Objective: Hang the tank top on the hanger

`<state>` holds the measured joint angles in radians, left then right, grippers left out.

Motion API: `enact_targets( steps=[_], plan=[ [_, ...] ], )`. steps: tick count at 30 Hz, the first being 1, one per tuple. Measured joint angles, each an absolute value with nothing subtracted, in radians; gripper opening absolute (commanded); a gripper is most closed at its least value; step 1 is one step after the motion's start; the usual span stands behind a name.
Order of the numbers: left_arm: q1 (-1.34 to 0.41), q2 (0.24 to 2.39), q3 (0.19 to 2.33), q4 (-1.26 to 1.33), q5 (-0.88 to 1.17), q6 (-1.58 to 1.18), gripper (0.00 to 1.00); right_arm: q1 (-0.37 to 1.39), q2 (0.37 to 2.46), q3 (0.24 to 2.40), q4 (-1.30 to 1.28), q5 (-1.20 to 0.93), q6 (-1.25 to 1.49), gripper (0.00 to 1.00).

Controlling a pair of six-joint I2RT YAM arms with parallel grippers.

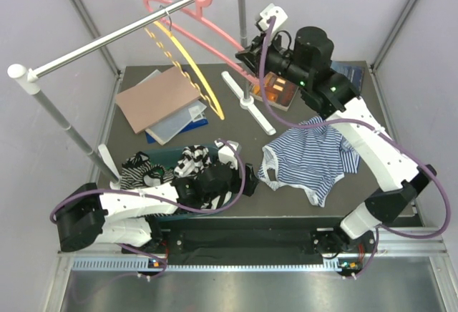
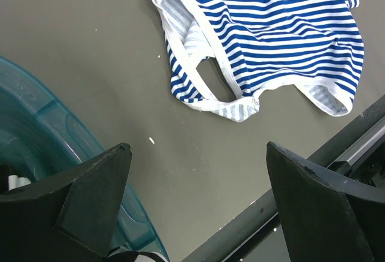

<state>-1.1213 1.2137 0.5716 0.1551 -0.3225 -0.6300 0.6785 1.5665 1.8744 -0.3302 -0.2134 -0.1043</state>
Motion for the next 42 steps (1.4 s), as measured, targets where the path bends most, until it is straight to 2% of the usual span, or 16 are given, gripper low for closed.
enact_targets(
  steps=[6,17,18,19,21,35,38,42],
  plan=[
    [-1.121,1.206,0.570,0.150,-0.331,-0.630,0.99,0.679,1.473,1.810,-0.307,-0.186,-0.104,0.00],
    [-1.121,1.195,0.570,0.146,-0.330,-0.601,0.98,0.680,1.228,1.478,-0.335,-0.128,-0.082,0.00],
    [-1.121,1.195,0.570,0.146,-0.330,-0.596,0.95,0.680,1.197,1.449,-0.347,-0.120,-0.077,0.00],
    [-1.121,1.195,0.570,0.146,-0.329,-0.591,0.88,0.681,1.166,1.423,-0.361,-0.111,-0.073,0.00],
    [-1.121,1.196,0.570,0.147,-0.324,-0.571,0.84,0.681,1.103,1.377,-0.378,-0.091,-0.062,0.00],
    [-1.151,1.452,0.664,0.269,-0.138,-0.490,0.81,0.681,0.711,1.140,-0.661,0.076,0.081,0.00],
    [-1.163,1.509,0.690,0.305,-0.107,-0.479,0.74,0.681,0.666,1.131,-0.725,0.109,0.108,0.00],
    [-1.168,1.585,0.745,0.322,-0.076,-0.447,0.70,0.681,0.640,1.131,-0.759,0.131,0.130,0.00]
  ],
)
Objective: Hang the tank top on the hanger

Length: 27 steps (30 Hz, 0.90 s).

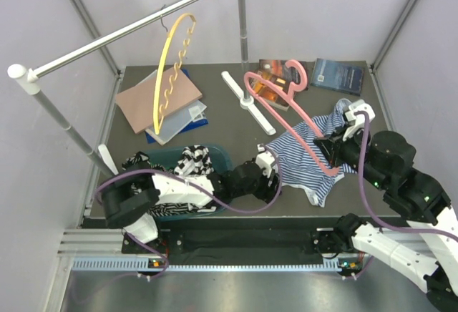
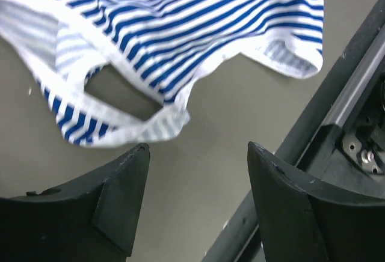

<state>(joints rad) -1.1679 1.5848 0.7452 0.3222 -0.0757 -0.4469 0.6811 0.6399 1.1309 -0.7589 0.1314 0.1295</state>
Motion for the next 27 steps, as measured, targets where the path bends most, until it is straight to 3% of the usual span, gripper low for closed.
enact_targets(
  steps=[18,21,22,25,27],
  plan=[
    [-1.169,1.792,0.890,0.267,-0.138,-0.322,0.58,0.681,0.650,1.132,-0.832,0.163,0.140,0.00],
    [-1.172,1.806,0.893,0.259,-0.175,-0.311,0.41,0.681,0.650,1.132,-0.836,0.165,0.141,0.00],
    [-1.174,1.813,0.898,0.258,-0.183,-0.310,0.26,0.681,0.650,1.132,-0.838,0.165,0.141,0.00],
    [-1.184,1.840,0.921,0.252,-0.216,-0.301,0.00,0.681,0.650,1.132,-0.843,0.165,0.141,0.00],
    [-1.191,1.851,0.934,0.247,-0.239,-0.301,0.00,0.681,0.650,1.133,-0.848,0.165,0.141,0.00]
  ],
)
